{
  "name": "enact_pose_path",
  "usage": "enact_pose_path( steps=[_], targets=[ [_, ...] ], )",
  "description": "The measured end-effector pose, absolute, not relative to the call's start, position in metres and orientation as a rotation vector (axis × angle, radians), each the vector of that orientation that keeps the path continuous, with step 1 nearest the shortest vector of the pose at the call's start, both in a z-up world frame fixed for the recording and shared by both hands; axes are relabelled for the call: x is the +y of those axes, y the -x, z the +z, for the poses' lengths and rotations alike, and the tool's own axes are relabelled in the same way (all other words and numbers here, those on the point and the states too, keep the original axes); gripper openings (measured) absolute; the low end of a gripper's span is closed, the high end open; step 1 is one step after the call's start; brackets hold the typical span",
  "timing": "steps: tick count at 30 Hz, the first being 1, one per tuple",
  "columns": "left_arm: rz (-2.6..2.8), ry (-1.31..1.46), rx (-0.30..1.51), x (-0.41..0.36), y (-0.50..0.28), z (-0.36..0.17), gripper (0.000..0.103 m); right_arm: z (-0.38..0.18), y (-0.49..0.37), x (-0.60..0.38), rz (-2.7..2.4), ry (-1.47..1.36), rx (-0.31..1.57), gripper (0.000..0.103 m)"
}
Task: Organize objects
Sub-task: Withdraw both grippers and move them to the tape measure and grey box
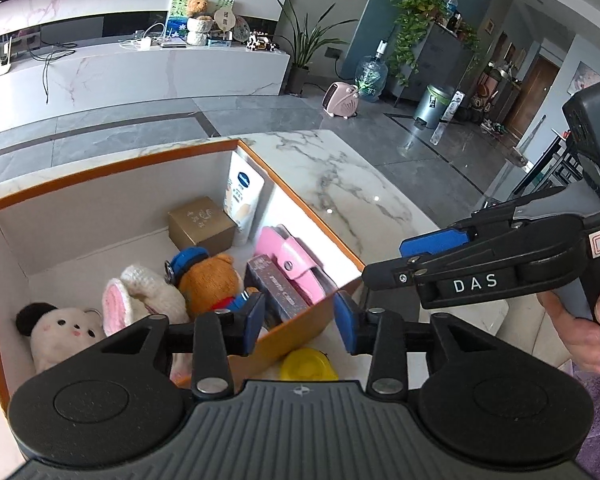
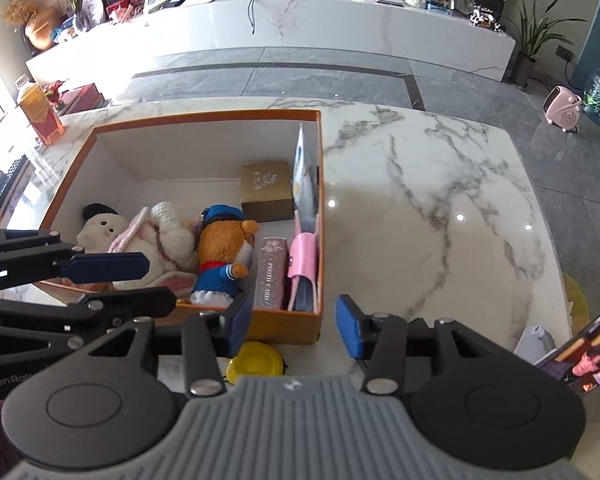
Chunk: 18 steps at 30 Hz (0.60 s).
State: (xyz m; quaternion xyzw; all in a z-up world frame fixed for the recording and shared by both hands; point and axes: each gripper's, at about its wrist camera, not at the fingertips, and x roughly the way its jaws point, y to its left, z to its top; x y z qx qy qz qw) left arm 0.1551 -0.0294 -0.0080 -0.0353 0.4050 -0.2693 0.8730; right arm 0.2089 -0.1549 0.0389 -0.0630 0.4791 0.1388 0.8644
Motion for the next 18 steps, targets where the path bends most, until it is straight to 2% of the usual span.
enact_pose_path(
  steps=[4, 9, 18],
  targets=[
    [-0.537, 0.093, 0.883, -0.046, -0.141, -0.025, 0.060, 0.021, -0.195, -0.182, 0.258, 0.102, 1.013, 0.056],
    [-0.437, 0.137, 0.902, -0.063, -0.136, -0.055, 0.078, -0.015, -0.188, -0.207, 0.210, 0.112, 1.052, 0.061],
    [-0.271, 0.030, 0.977, -0.101, -0.143, -0.096, 0.080, -0.059, -0.194, -0.229, 0.210, 0.156, 1.059, 0.077]
  ],
)
